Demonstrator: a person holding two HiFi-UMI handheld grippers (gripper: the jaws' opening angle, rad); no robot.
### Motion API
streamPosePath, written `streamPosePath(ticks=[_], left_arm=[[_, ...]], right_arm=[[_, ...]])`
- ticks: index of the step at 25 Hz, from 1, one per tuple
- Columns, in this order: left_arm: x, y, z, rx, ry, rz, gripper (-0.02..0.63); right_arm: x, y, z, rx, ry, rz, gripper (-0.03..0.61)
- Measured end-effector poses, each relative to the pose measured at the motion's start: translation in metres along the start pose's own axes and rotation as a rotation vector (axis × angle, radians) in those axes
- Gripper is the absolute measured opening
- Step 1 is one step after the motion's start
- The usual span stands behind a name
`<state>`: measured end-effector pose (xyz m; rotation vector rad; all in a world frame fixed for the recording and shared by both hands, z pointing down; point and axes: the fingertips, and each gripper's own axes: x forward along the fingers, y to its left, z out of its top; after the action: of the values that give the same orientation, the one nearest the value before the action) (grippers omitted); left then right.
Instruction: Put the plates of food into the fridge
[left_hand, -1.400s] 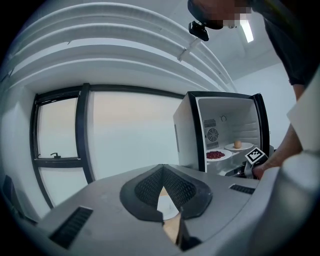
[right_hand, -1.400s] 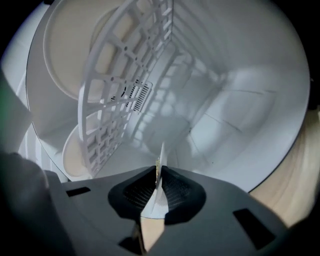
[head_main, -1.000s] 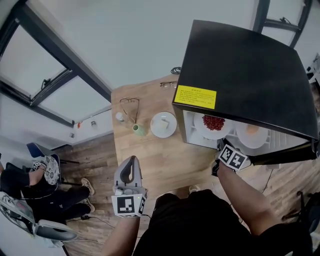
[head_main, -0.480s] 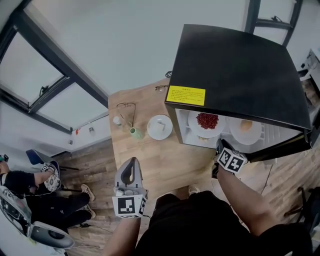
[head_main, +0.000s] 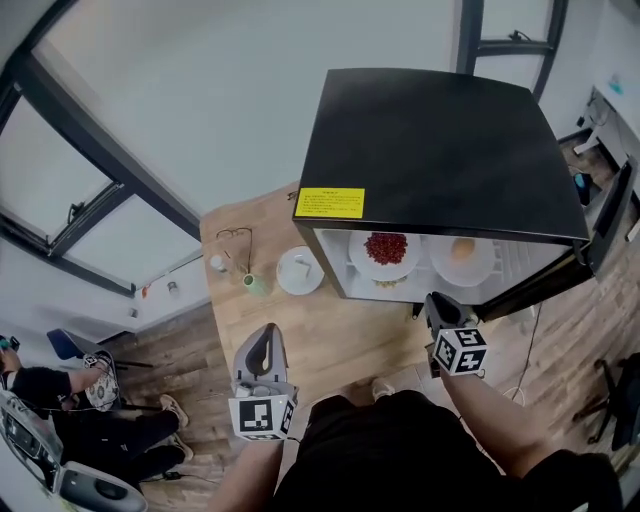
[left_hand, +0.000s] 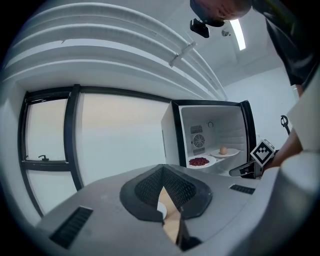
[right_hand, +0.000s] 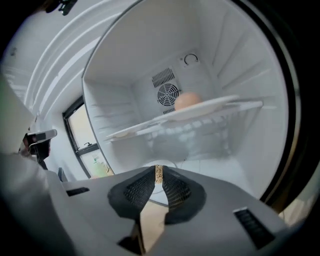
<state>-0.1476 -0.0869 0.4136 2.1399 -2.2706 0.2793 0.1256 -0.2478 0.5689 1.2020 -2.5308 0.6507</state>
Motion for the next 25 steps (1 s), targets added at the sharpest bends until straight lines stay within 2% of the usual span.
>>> streamPosePath(ticks=[2,6,11,25], left_arm=[[0.004,-0.008,0.003,-0.003,-0.007,-0.017,0.003],[0.009,-0.025,0.006,0.003,-0.014,-0.053,0.003],[0.018,-0.041,0.008,0.030,-0.014,-0.099,0.003],[0.042,-0.061,0.008,-0.003,-0.026,-0.126,0.003]], right_arm=[[-0.014,0.003,0.009,-0.032,-0.028,0.013,0.060],[-0.039,0.007,0.033,-0.007,-0.090,0.034,0.057],[-0.065,0.024,0.064,-0.142,-0.149,0.086,0.036],[-0.070,0.005,0.066,-0.145,-0.100,0.061,0.021]])
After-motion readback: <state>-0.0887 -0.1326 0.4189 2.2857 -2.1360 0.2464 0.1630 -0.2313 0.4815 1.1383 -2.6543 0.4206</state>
